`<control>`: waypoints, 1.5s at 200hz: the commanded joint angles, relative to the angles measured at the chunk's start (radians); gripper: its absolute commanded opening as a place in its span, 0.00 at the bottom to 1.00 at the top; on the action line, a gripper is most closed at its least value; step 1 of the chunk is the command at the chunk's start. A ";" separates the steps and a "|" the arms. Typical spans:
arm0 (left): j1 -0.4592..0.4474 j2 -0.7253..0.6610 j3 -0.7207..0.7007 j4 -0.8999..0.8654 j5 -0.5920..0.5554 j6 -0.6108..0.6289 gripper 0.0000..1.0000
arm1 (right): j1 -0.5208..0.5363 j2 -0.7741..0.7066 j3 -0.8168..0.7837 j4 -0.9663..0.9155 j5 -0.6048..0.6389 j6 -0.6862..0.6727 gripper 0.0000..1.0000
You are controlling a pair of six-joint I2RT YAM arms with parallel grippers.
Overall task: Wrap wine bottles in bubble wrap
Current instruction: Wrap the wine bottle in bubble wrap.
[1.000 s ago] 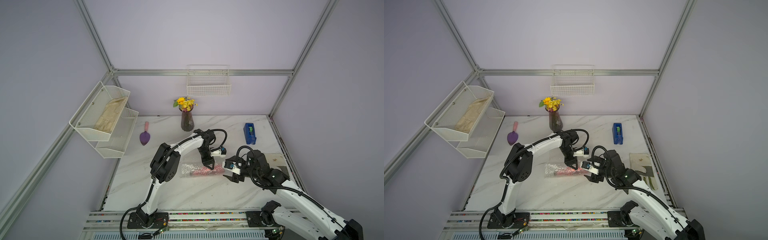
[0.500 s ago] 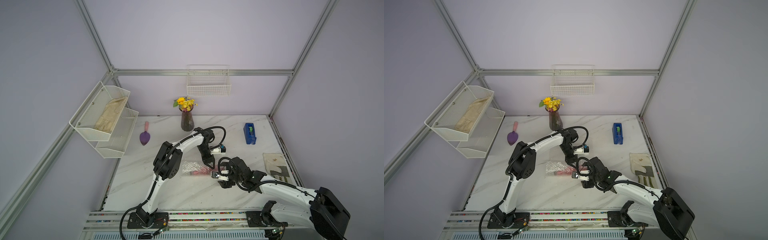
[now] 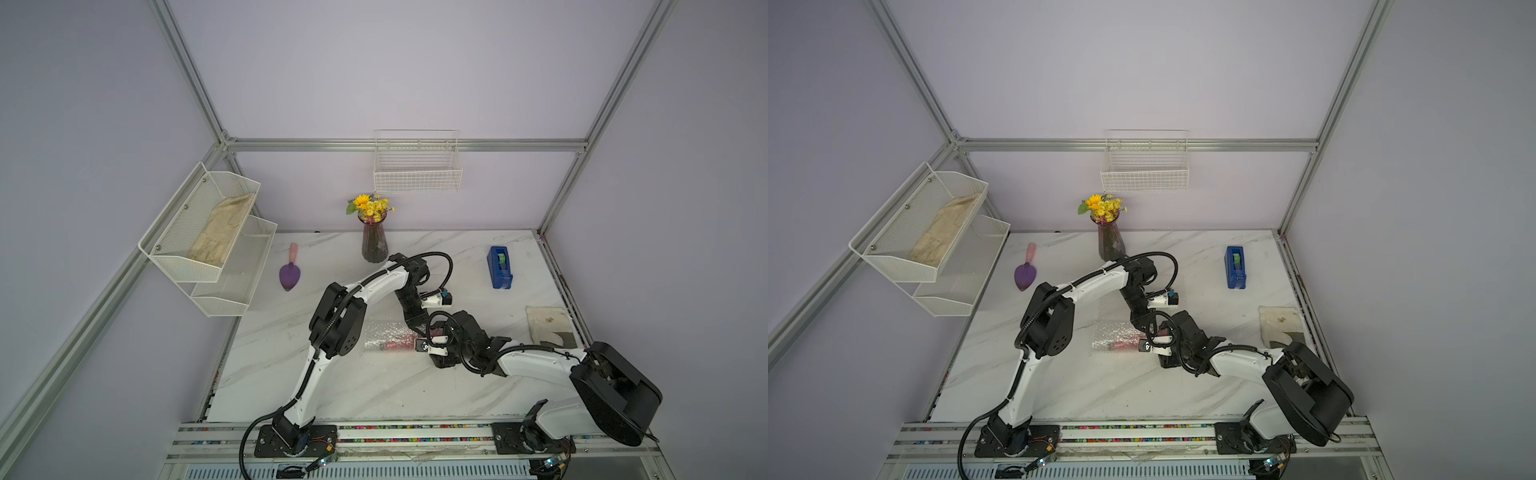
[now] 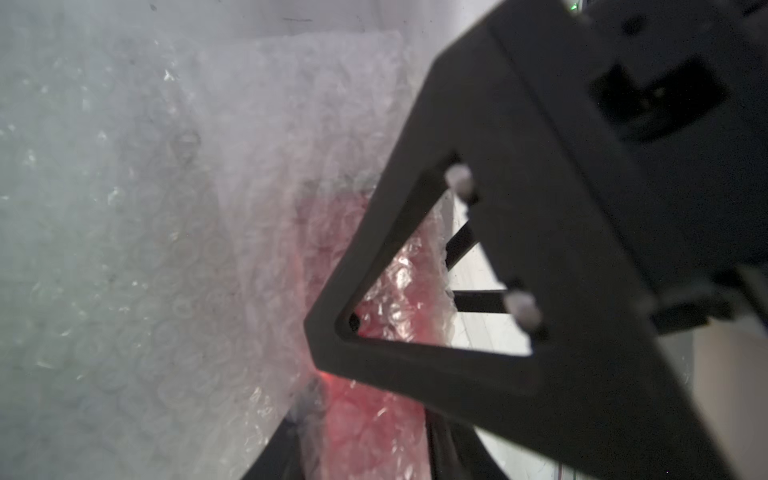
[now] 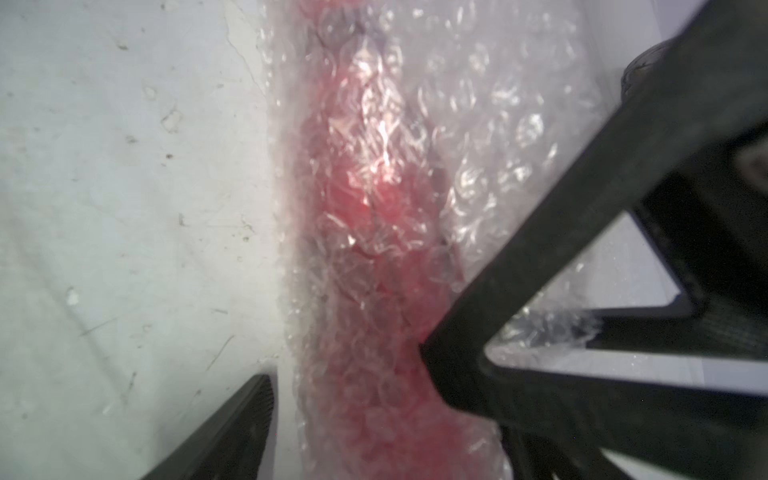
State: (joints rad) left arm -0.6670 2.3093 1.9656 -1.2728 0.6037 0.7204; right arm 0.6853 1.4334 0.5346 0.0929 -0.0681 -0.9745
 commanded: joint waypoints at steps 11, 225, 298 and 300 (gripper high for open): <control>0.002 -0.001 0.000 0.062 -0.102 0.032 0.44 | -0.041 0.093 0.028 -0.092 -0.052 -0.042 0.76; -0.305 -1.027 -1.341 1.391 -0.932 0.208 0.91 | -0.236 0.415 0.491 -0.774 -0.426 0.012 0.18; -0.328 -0.588 -1.222 1.591 -1.015 0.314 0.86 | -0.248 0.457 0.559 -0.845 -0.455 -0.006 0.19; -0.326 -0.583 -1.217 1.579 -1.009 0.307 0.86 | -0.248 0.456 0.559 -0.845 -0.456 -0.007 0.19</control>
State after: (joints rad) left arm -1.0080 1.6581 0.6792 0.2882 -0.4042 1.0073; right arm 0.4404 1.8500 1.1202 -0.6079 -0.5327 -0.9741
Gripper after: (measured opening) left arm 0.880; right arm 0.572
